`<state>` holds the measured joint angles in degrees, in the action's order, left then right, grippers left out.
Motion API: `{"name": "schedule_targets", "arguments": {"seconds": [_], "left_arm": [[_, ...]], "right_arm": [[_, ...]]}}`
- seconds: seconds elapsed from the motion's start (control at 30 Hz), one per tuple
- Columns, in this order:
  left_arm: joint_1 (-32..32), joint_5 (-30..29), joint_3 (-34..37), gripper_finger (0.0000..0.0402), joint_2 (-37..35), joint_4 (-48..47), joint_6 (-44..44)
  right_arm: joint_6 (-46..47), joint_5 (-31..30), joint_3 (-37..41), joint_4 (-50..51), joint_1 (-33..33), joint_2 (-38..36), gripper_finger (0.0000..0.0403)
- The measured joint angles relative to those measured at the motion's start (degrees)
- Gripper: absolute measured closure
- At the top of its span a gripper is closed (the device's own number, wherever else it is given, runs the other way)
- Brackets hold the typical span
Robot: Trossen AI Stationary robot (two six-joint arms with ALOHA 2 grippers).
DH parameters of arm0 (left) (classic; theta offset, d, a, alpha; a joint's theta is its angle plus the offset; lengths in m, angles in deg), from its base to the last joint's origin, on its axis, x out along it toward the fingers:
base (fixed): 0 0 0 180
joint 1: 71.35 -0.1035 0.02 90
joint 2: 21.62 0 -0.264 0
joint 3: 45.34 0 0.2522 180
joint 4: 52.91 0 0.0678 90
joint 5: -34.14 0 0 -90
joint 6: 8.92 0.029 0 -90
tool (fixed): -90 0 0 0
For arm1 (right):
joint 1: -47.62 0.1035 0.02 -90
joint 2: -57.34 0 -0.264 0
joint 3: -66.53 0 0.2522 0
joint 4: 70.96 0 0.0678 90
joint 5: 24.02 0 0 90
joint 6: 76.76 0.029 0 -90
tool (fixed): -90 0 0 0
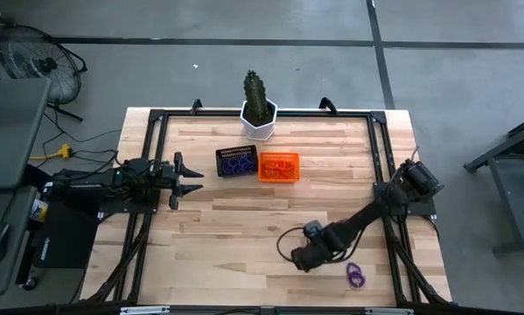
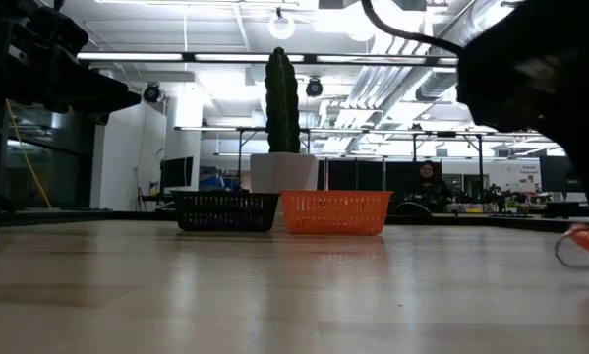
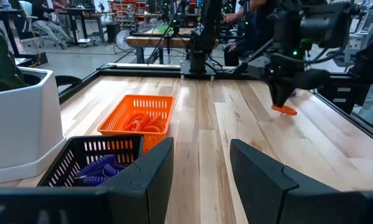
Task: Sort spring keychains
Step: Put the orange spring keychain in the orange bin
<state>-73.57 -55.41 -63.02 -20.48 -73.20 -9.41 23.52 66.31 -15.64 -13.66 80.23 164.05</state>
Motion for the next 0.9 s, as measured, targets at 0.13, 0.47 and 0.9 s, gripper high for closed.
{"name": "schedule_targets", "arguments": {"seconds": [0.13, 0.47, 0.9], "left_arm": [[-0.01, 0.00, 0.02, 0.0245, 0.00, 0.00, 0.00], [-0.02, 0.00, 0.00, 0.0245, 0.00, 0.00, 0.00], [0.00, 0.00, 0.00, 0.0245, 0.00, 0.00, 0.00]], "right_arm": [[-3.60, -1.41, 0.00, -0.65, -3.41, -2.19, 0.0383], [-15.54, -3.40, -0.04, -4.34, -14.65, -7.69, 0.0384], [-32.00, -3.32, -11.12, 1.47, -29.95, -8.37, 0.0383]]}}
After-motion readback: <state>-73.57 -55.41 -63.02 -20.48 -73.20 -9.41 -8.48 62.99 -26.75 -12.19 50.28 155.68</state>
